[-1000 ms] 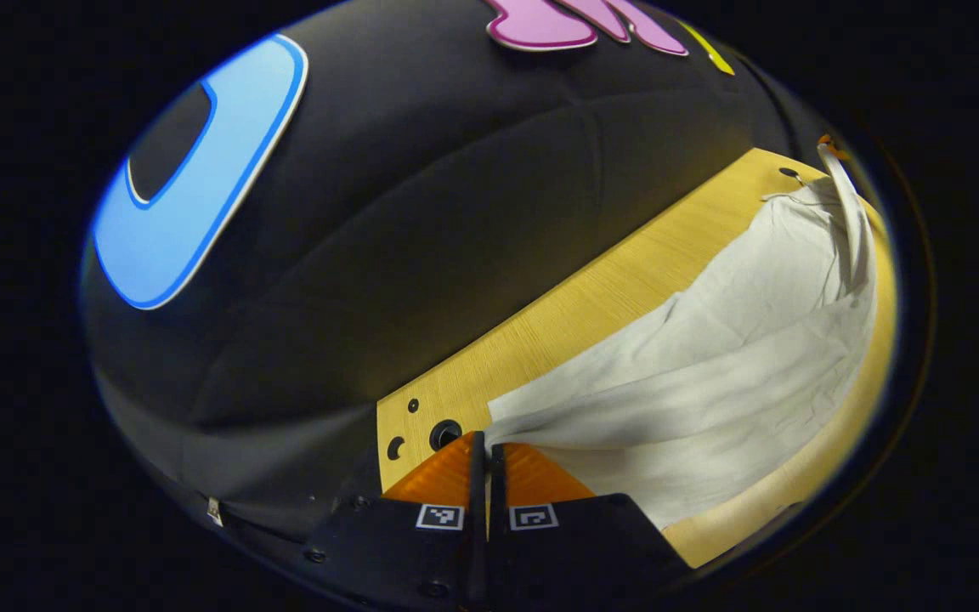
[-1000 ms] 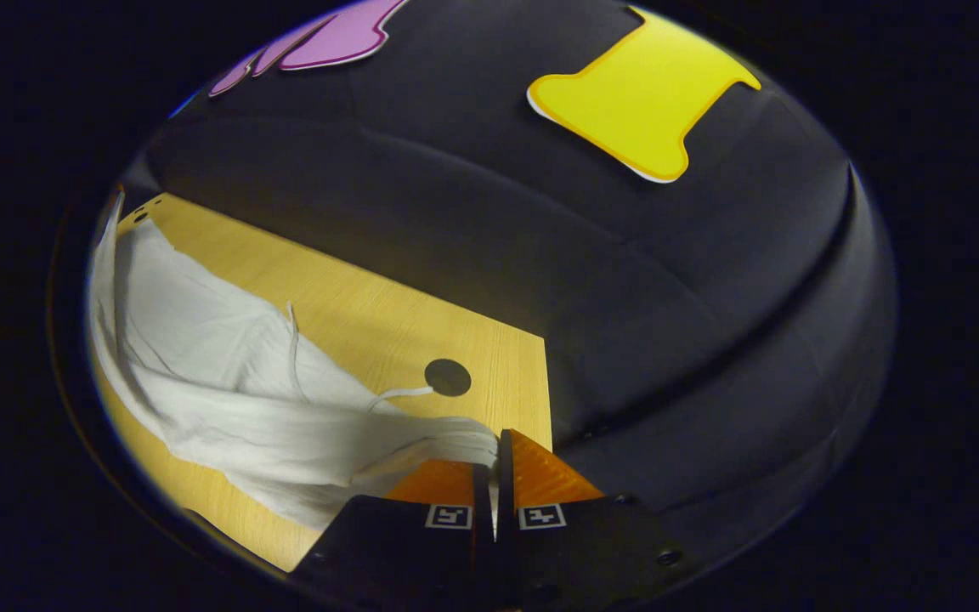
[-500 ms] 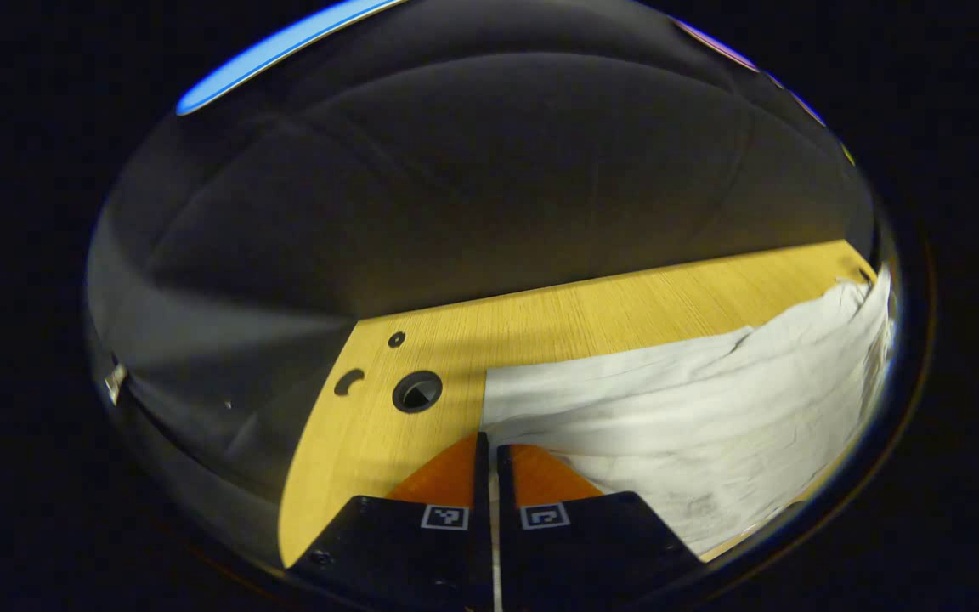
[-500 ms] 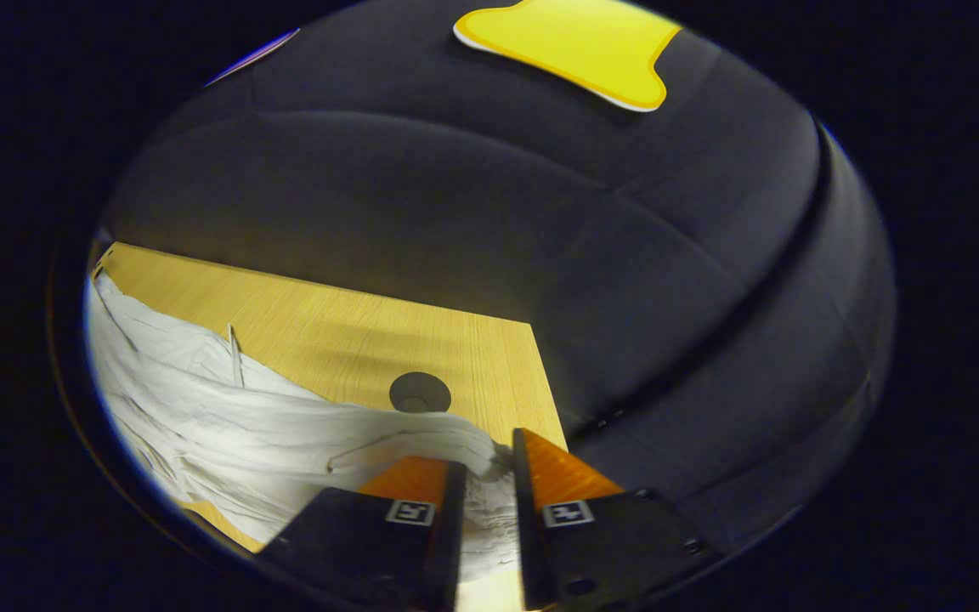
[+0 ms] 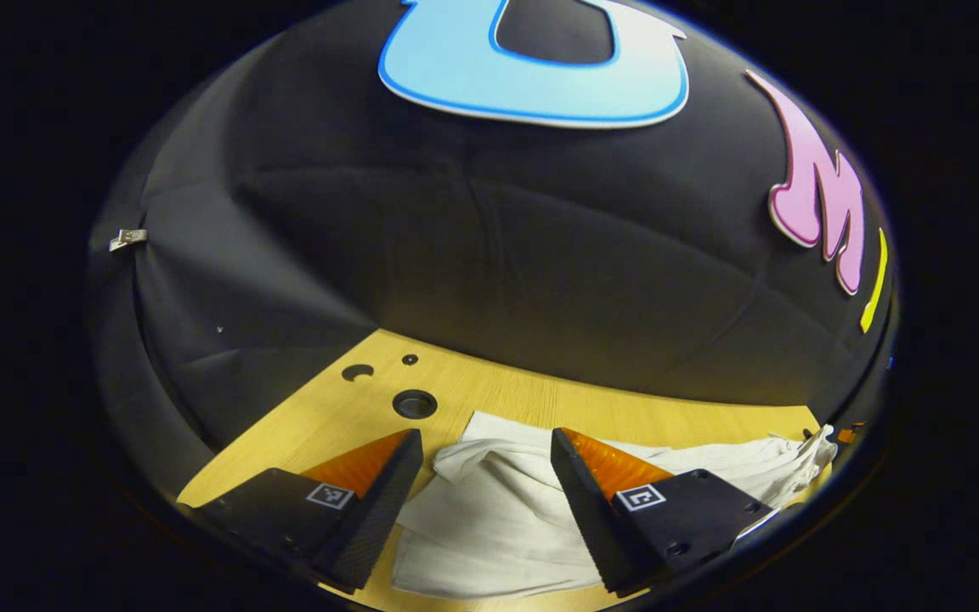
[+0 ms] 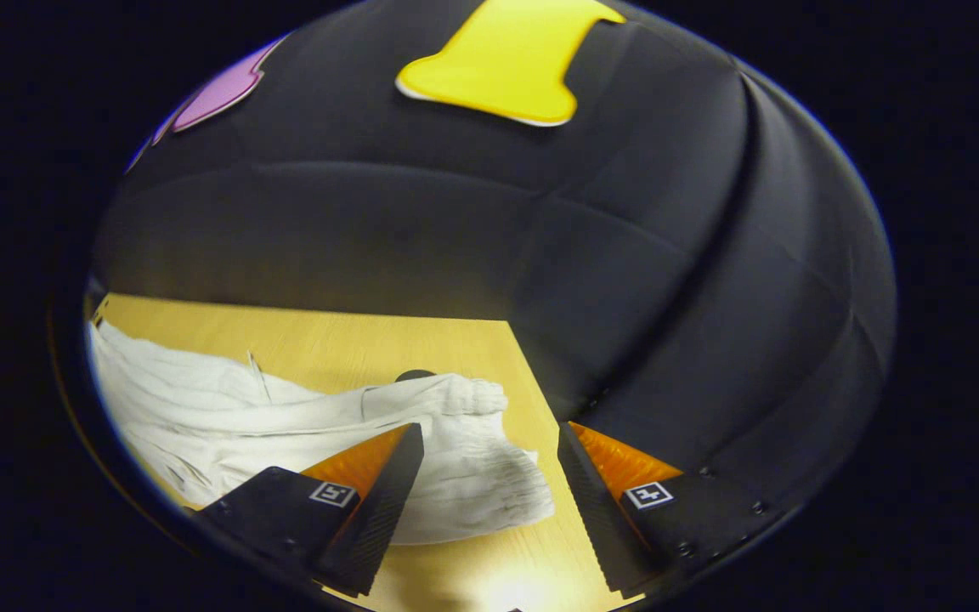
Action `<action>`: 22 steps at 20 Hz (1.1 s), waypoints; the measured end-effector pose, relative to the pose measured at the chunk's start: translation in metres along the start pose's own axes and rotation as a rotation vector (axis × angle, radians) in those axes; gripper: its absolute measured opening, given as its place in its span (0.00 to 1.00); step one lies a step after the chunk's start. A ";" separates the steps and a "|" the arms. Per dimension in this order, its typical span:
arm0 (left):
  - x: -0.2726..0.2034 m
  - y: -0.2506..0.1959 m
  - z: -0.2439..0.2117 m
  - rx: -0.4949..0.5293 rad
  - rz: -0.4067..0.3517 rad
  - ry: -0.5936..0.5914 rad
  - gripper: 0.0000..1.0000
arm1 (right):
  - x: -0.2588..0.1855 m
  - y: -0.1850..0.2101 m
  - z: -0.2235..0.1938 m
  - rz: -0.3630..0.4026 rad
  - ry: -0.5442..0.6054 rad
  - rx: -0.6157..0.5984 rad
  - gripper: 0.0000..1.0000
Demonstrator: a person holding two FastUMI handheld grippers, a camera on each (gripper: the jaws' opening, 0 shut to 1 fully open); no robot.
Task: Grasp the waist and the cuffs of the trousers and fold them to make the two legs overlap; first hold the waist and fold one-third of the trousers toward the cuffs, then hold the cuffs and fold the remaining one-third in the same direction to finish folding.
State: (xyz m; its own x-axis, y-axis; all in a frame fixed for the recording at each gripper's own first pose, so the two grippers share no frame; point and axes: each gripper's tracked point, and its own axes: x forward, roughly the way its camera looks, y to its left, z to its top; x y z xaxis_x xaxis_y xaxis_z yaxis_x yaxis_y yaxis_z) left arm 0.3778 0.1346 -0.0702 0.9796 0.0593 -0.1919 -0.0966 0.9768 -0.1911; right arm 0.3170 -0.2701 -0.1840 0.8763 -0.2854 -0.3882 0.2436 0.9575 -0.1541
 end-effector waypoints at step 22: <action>-0.123 -0.049 -0.025 -0.113 -0.057 -0.018 0.96 | 0.030 0.013 -0.090 -0.044 0.119 0.314 0.90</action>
State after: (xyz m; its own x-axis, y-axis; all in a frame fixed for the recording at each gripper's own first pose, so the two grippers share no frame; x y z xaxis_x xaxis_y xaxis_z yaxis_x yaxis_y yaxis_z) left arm 0.2577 0.0742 -0.0607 0.9870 0.0089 -0.1603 -0.0588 0.9493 -0.3090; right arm 0.3096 -0.2702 -0.2792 0.8117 -0.3122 -0.4937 0.4128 0.9045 0.1067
